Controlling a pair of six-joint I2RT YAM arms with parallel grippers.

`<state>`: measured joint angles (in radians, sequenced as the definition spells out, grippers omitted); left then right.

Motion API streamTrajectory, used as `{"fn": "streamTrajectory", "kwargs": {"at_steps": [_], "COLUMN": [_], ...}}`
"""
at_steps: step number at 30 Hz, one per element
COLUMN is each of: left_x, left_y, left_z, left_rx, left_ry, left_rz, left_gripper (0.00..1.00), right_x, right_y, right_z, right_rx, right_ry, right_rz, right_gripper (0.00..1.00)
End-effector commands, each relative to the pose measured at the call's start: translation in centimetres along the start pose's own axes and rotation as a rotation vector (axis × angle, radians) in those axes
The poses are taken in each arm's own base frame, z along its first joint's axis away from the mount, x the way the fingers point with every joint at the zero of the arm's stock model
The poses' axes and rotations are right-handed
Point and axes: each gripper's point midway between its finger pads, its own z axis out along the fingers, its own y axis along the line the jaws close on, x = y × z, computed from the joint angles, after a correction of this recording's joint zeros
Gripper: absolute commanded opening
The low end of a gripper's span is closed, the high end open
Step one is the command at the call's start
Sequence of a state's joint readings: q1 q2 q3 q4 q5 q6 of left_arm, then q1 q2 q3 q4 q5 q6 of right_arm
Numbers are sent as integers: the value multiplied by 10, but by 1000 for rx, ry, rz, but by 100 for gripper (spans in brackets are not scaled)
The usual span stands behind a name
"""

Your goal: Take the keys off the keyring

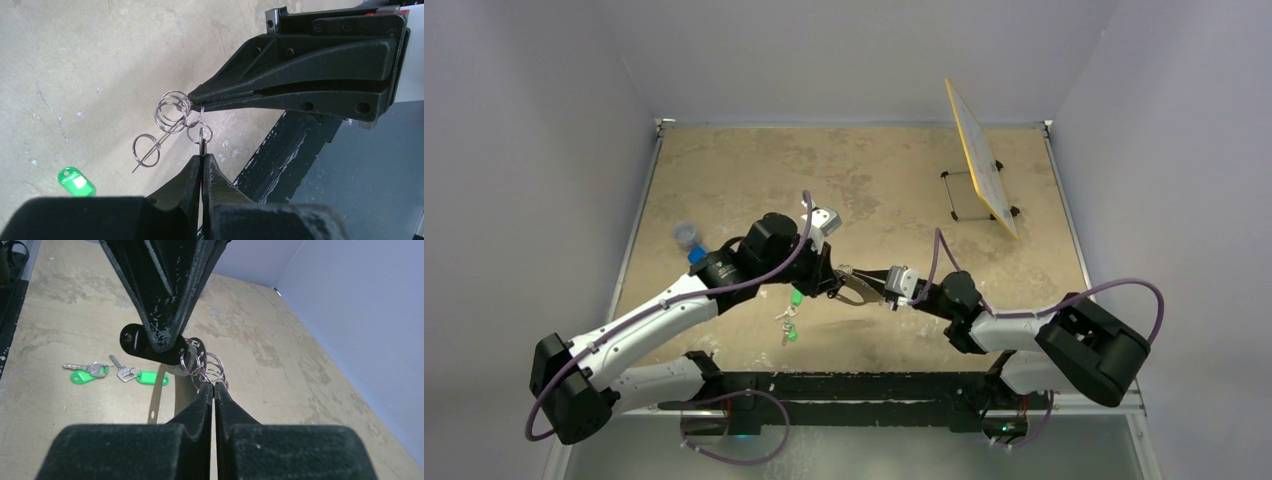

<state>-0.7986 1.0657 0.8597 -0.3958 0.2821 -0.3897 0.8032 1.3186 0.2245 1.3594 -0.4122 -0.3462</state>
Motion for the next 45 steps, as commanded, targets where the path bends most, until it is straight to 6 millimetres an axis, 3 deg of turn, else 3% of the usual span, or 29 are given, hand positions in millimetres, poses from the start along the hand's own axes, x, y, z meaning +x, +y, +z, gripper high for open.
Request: {"fn": "streamTrajectory", "kwargs": {"at_steps": [1, 8, 20, 28, 39, 45], "left_x": [-13, -8, 24, 20, 16, 10], "left_y": [-8, 2, 16, 18, 14, 6], "left_z": [-12, -18, 11, 19, 34, 31], "left_rx": [7, -49, -44, -45, -58, -47], "left_ry": [26, 7, 26, 10, -30, -57], "left_rz": [71, 51, -45, -69, -73, -66], "left_gripper": [0, 0, 0, 0, 0, 0], "right_x": [-8, -14, -37, -40, -60, -47], "right_y": [-25, -23, -37, -39, -45, -48], "right_z": [1, -4, -5, -4, -2, -2], "right_rx": [94, 112, 176, 185, 219, 239], "right_ry": [3, -32, -100, -99, -189, -150], "right_rz": [-64, -22, 5, 11, 142, 138], "right_gripper": [0, 0, 0, 0, 0, 0]}}
